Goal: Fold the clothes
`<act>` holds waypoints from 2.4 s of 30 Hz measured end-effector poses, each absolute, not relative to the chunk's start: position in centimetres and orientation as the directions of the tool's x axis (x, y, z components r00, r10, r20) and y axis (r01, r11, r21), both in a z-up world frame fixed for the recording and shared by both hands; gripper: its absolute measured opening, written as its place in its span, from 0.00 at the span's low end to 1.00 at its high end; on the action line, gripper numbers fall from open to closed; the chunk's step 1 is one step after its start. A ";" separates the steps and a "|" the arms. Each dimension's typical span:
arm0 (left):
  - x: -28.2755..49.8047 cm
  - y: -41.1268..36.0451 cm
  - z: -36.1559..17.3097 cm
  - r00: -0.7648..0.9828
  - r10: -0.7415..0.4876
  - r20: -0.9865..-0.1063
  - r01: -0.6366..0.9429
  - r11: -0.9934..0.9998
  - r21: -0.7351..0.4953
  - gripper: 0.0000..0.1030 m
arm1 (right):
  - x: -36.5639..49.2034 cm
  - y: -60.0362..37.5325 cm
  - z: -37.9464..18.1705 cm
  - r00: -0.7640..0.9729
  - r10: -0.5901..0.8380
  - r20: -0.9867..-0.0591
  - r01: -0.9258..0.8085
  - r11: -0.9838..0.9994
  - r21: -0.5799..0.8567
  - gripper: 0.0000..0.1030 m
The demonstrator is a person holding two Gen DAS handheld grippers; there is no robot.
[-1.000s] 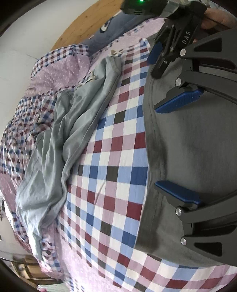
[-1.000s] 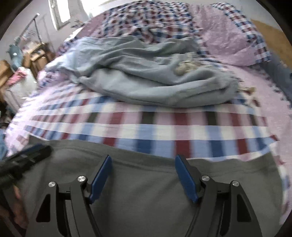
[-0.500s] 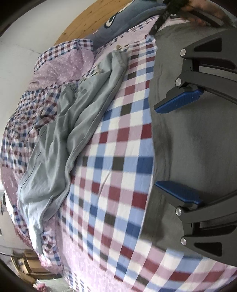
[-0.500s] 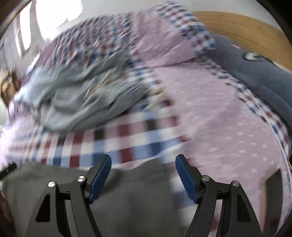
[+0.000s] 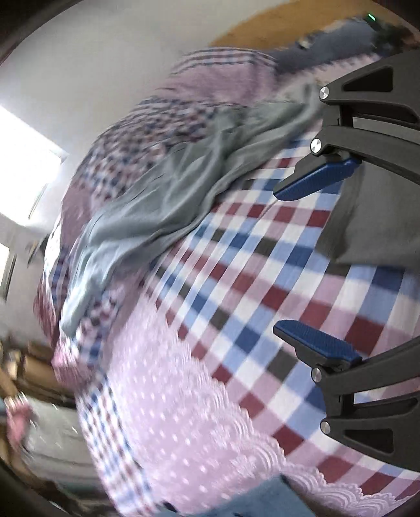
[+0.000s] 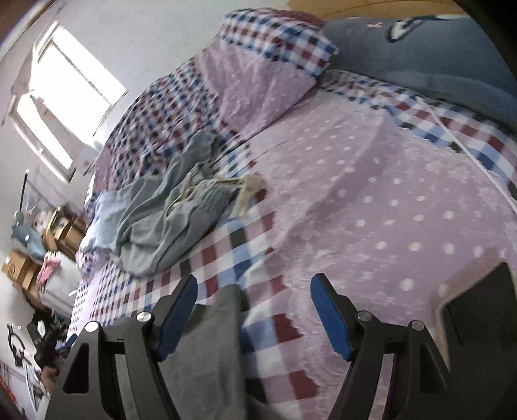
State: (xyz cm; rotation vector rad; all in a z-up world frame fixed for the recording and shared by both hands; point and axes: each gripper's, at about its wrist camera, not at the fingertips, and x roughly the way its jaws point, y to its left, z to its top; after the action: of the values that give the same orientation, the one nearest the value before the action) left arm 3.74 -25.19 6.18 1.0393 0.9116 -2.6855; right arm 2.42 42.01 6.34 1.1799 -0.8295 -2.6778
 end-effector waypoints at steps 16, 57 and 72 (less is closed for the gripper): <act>1.9 -21.6 3.0 -0.596 0.352 -0.722 0.108 -0.856 -0.506 0.71 | 1.2 39.9 3.7 -0.611 -0.416 -0.674 -0.029 -0.839 0.544 0.74; 0.3 -17.7 7.9 -0.749 0.322 -0.579 -0.002 -0.875 -0.484 0.01 | 2.1 38.8 9.2 -0.735 -0.233 -0.636 -0.019 -0.932 0.363 0.02; -2.9 -17.1 2.6 -0.668 0.287 -0.686 0.047 -0.904 -0.424 0.01 | -0.2 39.0 4.2 -0.639 -0.141 -0.757 -0.116 -0.954 0.275 0.02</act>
State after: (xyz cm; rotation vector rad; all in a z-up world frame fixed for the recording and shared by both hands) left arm -2.87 -17.05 2.56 1.3192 0.6827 -2.9206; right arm -0.16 39.00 4.17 1.3296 -0.4718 -2.7915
